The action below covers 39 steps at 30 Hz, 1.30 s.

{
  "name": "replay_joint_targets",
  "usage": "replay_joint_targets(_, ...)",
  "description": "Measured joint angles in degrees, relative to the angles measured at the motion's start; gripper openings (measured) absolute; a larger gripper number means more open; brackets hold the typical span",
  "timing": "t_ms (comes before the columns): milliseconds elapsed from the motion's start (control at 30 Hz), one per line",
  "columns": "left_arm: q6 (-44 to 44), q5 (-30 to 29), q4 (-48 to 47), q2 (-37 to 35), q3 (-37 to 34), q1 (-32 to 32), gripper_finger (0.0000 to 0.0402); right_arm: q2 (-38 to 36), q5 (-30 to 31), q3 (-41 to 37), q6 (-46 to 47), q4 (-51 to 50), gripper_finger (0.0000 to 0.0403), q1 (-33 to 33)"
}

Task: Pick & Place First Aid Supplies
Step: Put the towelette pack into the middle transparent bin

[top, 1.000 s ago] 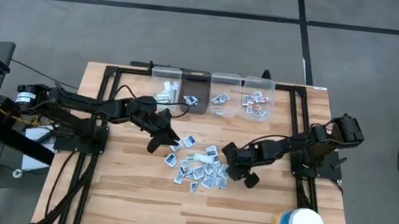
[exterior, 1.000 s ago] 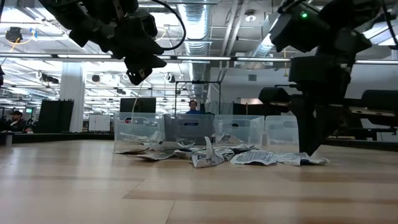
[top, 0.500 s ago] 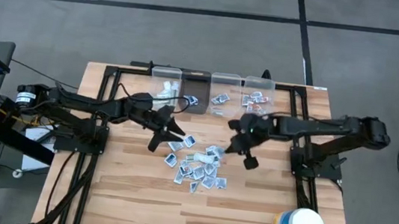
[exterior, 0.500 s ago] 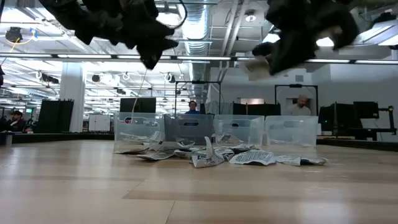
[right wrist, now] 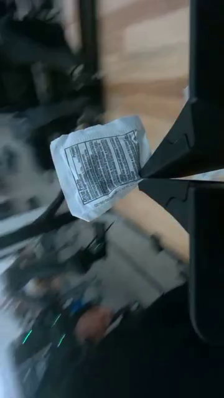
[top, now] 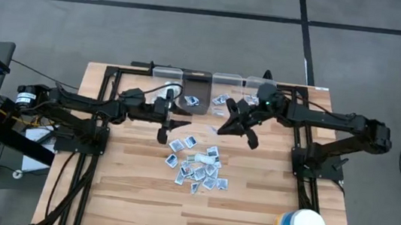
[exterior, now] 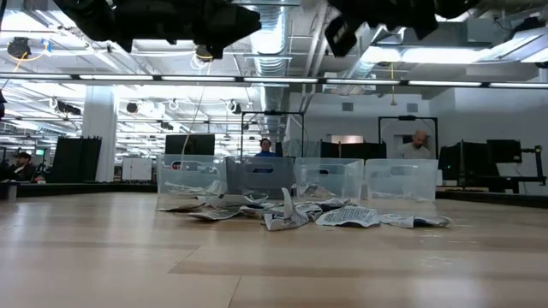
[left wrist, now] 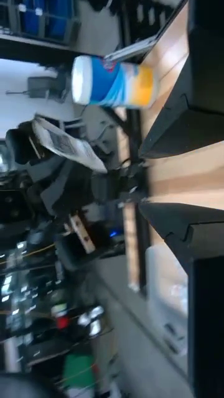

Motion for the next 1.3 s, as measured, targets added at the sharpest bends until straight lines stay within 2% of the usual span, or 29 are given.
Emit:
replay_joint_targets(233, 0.3, -0.8, 7.6, 0.0, 0.0, 0.0, 0.0126, -0.1, -5.2, 0.1, 6.5, 11.3, 0.0001, -1.1)
replay_joint_targets(567, -1.8, -0.5, 13.6, 2.7, 1.6, 0.2, 0.014, -0.1, -5.3, 0.1, 6.6, 12.0, 0.0001, -0.9)
replay_joint_targets(733, -6.5, 3.9, 13.7, 8.1, 6.8, 1.0, 0.0162, -0.1, -5.3, 0.1, 6.6, 12.0, 0.0001, -0.9)
replay_joint_targets(933, -7.9, 9.0, 13.8, 12.9, 12.2, 1.4, 0.0178, -0.1, -5.2, 0.1, 6.6, 12.2, 0.0001, -0.1)
replay_joint_targets(1300, -11.4, 14.6, 14.1, 17.3, 16.0, 1.4, 0.0163, -0.1, -4.7, 0.1, 6.5, 12.2, 0.0001, 0.4)
